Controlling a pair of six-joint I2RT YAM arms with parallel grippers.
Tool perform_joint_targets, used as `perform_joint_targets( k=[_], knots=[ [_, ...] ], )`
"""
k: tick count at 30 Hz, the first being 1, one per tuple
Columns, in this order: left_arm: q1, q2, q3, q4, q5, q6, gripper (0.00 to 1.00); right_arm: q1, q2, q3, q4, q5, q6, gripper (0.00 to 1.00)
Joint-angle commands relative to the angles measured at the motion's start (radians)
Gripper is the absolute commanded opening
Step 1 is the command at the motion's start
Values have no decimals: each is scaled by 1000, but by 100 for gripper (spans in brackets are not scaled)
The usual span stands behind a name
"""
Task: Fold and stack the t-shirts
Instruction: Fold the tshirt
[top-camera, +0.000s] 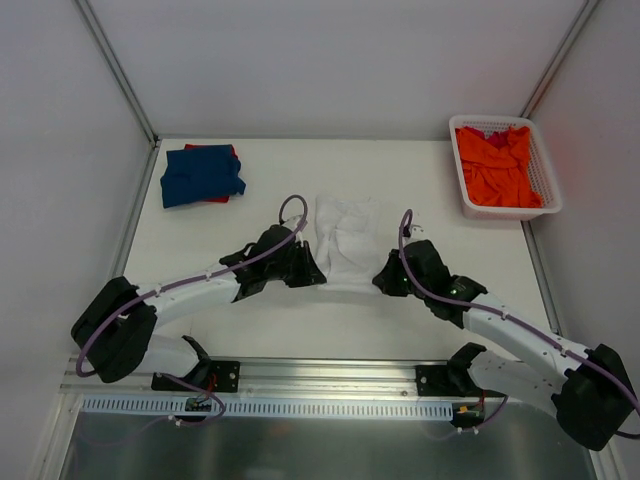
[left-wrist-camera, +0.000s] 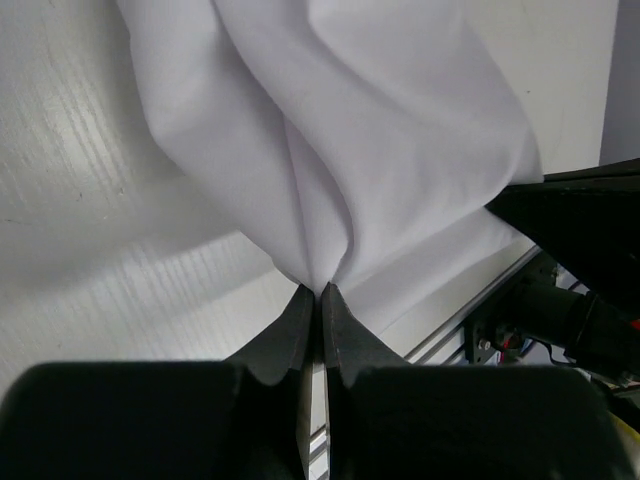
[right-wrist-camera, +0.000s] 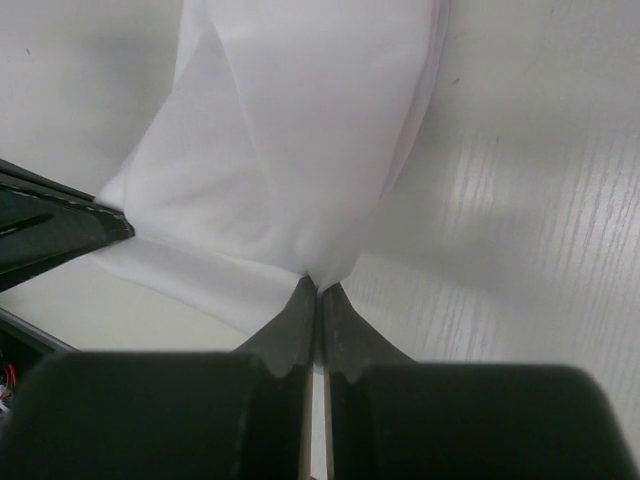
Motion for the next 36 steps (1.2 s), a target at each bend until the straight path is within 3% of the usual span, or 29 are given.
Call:
perform_joint_targets(
  k=[1,18,36],
  knots=[
    [-2,-59,53,-110,-65,18,0,7,-17,62,-92,76,0,0],
    [10,36,277,-205,-129,108,0,18,153,287,-100,162,-121,0],
    [151,202,517,-207,-97,243,0,-71,326,484,-57,236,-264,0]
  ],
)
